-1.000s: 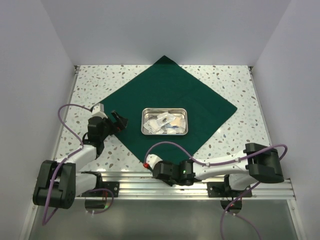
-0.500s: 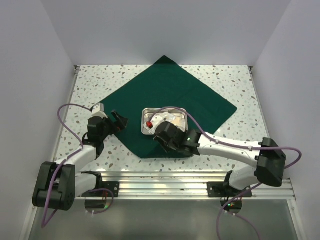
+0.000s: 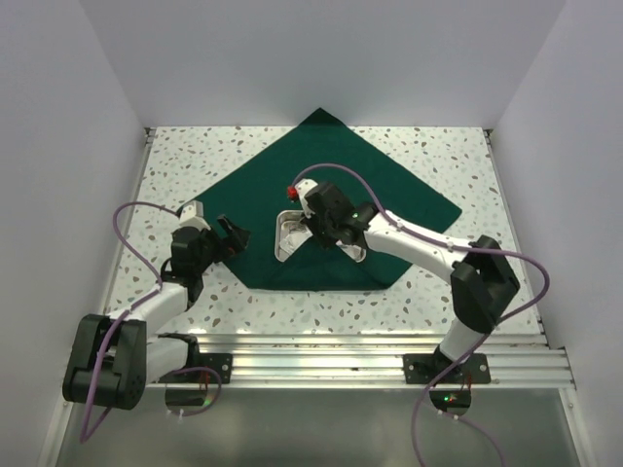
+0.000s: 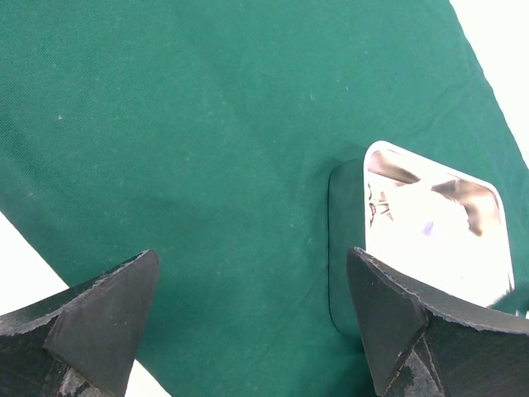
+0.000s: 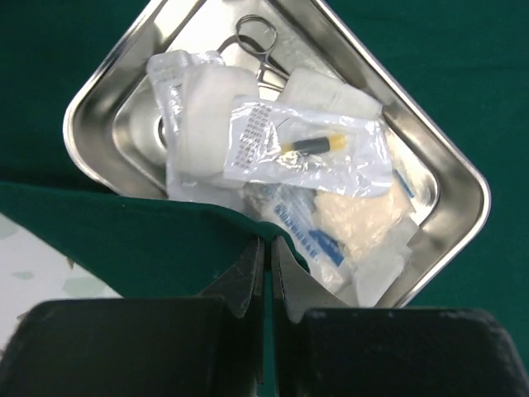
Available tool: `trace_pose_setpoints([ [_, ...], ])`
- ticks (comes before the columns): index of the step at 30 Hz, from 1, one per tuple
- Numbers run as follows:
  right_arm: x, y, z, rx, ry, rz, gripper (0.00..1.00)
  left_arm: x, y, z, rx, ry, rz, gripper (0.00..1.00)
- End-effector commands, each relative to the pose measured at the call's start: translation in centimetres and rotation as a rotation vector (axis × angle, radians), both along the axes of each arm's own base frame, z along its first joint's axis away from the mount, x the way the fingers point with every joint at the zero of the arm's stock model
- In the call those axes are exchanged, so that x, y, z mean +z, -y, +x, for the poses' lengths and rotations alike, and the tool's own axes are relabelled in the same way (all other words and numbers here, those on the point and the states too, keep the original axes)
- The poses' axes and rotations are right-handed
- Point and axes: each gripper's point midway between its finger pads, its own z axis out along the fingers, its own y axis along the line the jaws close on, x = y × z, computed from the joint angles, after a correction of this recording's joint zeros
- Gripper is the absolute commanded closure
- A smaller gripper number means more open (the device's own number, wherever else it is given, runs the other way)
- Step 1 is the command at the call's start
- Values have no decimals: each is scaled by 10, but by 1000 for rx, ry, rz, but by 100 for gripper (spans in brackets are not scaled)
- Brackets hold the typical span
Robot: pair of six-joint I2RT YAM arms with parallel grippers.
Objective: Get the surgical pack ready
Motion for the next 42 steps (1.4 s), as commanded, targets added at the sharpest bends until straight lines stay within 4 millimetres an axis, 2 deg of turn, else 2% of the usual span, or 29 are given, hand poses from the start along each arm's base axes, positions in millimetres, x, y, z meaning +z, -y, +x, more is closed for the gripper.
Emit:
trace_pose_setpoints([
  [1,4,-5,32,17,16,16,100,7,1,6,-12,42,24,0],
  [3,7,-9,46,20,13,51,100,6,2,6,-18,40,23,0],
  [4,0,-5,55,4,3,50,100,7,3,6,-19,42,23,0],
  [6,6,-7,69,0,4,71,100,5,6,6,-30,37,22,0],
  [11,5,-9,93,-13,11,44,100,3,11,12,-56,25,22,0],
  [12,2,-7,97,-14,9,36,100,-2,13,13,-60,-3,17,0],
  [17,-5,-5,120,-24,13,4,100,12,24,28,-92,-6,-12,0],
  [19,-15,-5,126,-20,6,-12,100,18,28,35,-96,-6,-10,0],
  [23,-12,-6,142,-30,39,-23,100,24,36,45,-106,-4,-2,0],
  [28,-22,-1,155,-45,38,-63,100,23,47,54,-131,-15,17,0],
  [36,-13,1,169,-56,71,-109,100,-2,68,58,-175,-74,51,0],
  [40,-11,3,176,-56,96,-133,95,-7,69,60,-163,-88,68,0],
  [42,-20,4,178,-50,86,-156,94,-8,70,61,-163,-88,79,0],
])
